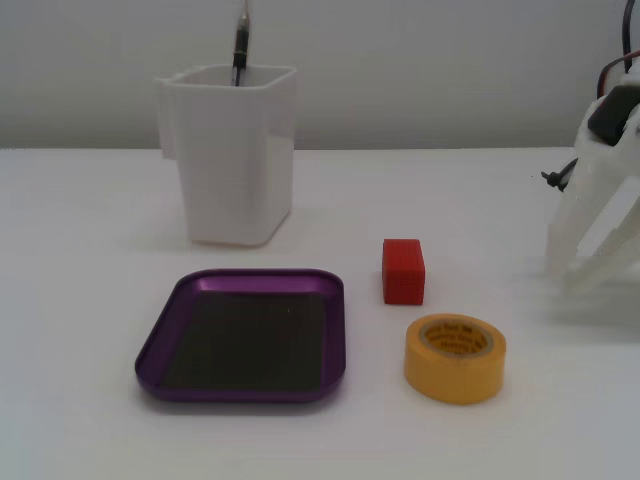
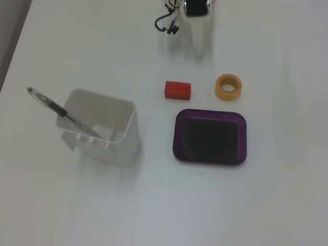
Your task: Pick up the red cube and place it in the box.
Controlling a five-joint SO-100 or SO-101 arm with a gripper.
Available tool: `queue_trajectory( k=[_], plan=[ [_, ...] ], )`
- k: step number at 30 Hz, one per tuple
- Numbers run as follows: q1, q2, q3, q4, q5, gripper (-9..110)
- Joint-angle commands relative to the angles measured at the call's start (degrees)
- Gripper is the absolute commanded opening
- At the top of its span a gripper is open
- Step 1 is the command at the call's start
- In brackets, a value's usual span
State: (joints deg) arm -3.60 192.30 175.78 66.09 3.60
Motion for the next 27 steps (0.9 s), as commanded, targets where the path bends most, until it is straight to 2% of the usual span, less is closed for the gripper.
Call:
queue_trajectory(
  k=[1, 20, 27],
  plan=[
    [-0.44, 6.06, 0.70, -0.88, 0.00, 0],
    [0.26, 6.06, 0.09, -0.97, -0.70, 0],
    [0.79, 5.54, -8.17, -5.01, -0.70, 0]
  ],
)
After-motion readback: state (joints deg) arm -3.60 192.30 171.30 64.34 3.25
